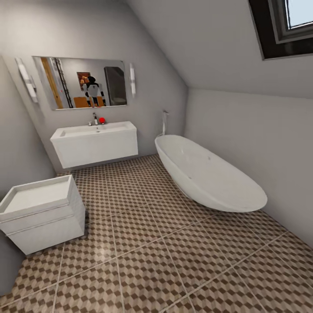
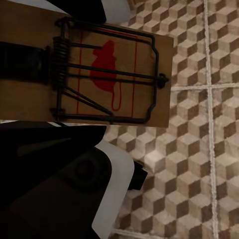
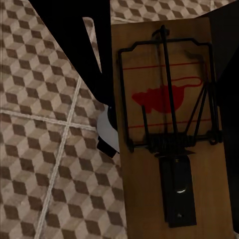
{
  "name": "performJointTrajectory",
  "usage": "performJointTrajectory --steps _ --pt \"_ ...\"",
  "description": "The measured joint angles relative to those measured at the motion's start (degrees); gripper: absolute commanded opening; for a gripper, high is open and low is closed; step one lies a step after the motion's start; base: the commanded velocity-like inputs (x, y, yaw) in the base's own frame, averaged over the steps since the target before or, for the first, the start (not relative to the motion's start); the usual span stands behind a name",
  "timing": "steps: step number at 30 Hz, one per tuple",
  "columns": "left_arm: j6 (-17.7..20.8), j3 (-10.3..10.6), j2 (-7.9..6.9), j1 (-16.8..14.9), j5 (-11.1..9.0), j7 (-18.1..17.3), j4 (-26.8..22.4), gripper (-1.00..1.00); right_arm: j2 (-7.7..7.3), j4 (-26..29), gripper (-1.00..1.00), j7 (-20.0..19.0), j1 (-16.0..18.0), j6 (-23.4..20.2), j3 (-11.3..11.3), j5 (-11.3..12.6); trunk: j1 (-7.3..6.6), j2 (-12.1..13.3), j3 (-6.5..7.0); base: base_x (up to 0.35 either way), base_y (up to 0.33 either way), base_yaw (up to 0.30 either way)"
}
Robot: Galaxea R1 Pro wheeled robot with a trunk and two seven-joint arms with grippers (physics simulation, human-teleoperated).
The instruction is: Take the four mousetraps from the cabinet in the bathroom and place them on the bathroom floor. Make sure all four end up on the same floor surface, and ensure that at least two of them are either under or directly next to the same bathroom sink.
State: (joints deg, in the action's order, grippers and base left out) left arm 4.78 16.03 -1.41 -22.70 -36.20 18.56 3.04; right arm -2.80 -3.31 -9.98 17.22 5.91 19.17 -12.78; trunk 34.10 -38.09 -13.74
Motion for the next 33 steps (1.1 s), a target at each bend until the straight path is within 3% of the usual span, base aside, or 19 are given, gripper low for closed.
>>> performJointTrajectory --steps 33 --pt "0.1 0.0 0.09 0.0 0.1 0.0 0.0 -1.00 0.07 0.0 -1.00 0.0 0.0 0.0 0.0 -0.1 -0.02 0.0 0.00 0.316 0.000 0.000"
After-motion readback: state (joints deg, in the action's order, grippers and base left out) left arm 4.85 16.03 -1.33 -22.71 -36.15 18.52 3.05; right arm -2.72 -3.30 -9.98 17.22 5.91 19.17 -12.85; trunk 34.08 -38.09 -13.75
